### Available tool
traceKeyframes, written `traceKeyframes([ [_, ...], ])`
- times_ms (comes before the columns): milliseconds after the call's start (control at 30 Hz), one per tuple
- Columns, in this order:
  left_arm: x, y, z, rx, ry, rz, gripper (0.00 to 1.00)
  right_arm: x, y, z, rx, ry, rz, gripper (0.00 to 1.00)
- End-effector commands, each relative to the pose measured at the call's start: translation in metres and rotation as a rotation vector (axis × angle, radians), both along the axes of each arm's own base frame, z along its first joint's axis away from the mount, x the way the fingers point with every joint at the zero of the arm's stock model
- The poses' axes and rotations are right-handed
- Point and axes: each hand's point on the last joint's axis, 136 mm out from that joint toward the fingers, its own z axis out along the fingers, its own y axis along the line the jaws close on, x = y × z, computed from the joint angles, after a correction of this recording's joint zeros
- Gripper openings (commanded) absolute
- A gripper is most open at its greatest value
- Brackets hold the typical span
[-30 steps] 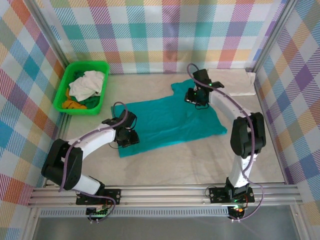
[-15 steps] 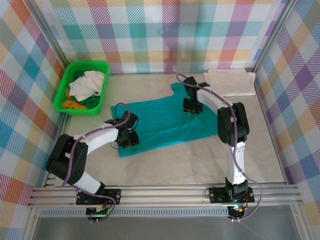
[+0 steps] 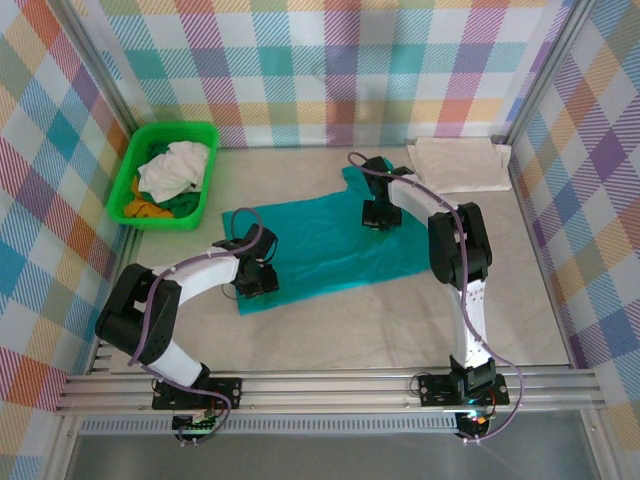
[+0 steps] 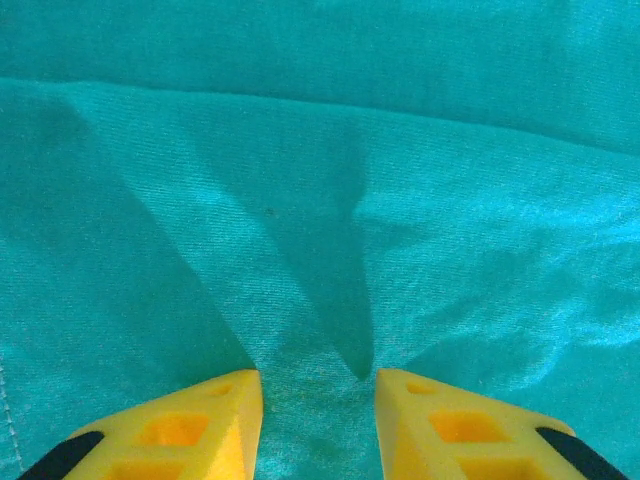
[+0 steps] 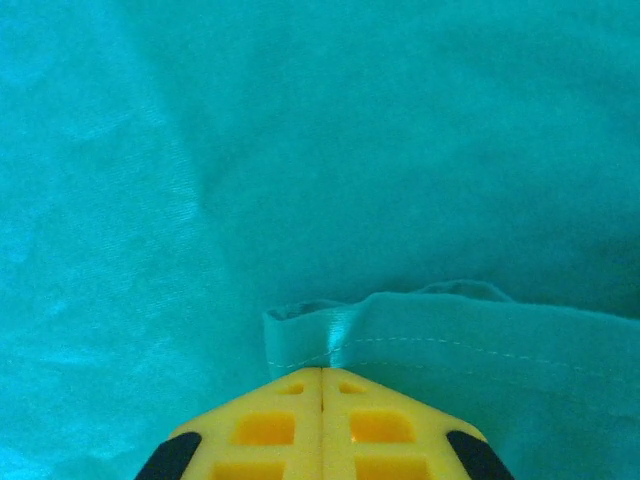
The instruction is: Fold and stack the t-shirts
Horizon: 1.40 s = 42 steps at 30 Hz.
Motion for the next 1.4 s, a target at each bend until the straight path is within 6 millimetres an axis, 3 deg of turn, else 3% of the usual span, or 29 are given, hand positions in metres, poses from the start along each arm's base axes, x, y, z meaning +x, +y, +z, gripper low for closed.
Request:
traceKeyframes([
  [0, -0.004, 0.009, -0.008, 0.031, 0.008, -0.001, 0.36, 0.003, 0.001, 0.015, -0.012, -0.027, 0.005, 0.0],
  [267, -0.003, 0.01, -0.009, 0.035, 0.006, 0.002, 0.35, 0.009, 0.013, 0.042, 0.0, -0.101, 0.045, 0.0],
  [633, -0.003, 0.013, -0.01, 0.055, 0.001, 0.003, 0.35, 0.01, 0.024, 0.054, 0.003, -0.138, 0.076, 0.0],
  [700, -0.003, 0.013, -0.01, 0.057, 0.002, 0.003, 0.35, 0.01, 0.017, 0.051, -0.035, -0.135, 0.06, 0.0],
  [733, -0.003, 0.014, -0.01, 0.057, 0.004, 0.003, 0.35, 0.011, 0.013, 0.05, -0.062, -0.133, 0.047, 0.07],
  [767, -0.003, 0.014, -0.01, 0.057, 0.004, 0.004, 0.35, 0.012, 0.009, 0.049, -0.084, -0.135, 0.04, 0.3],
  [800, -0.003, 0.014, -0.01, 0.057, 0.001, 0.003, 0.35, 0.014, 0.004, 0.048, -0.112, -0.139, 0.029, 0.39],
  [1067, -0.003, 0.014, -0.01, 0.059, 0.0, 0.0, 0.35, 0.02, -0.004, 0.026, -0.203, -0.096, 0.029, 0.47],
  [1267, -0.004, 0.015, -0.013, 0.068, 0.01, -0.003, 0.35, 0.022, -0.002, 0.01, -0.22, -0.057, 0.037, 0.44],
  [1367, -0.005, 0.015, -0.013, 0.068, 0.011, -0.005, 0.35, 0.02, -0.004, 0.006, -0.231, -0.042, 0.035, 0.38],
])
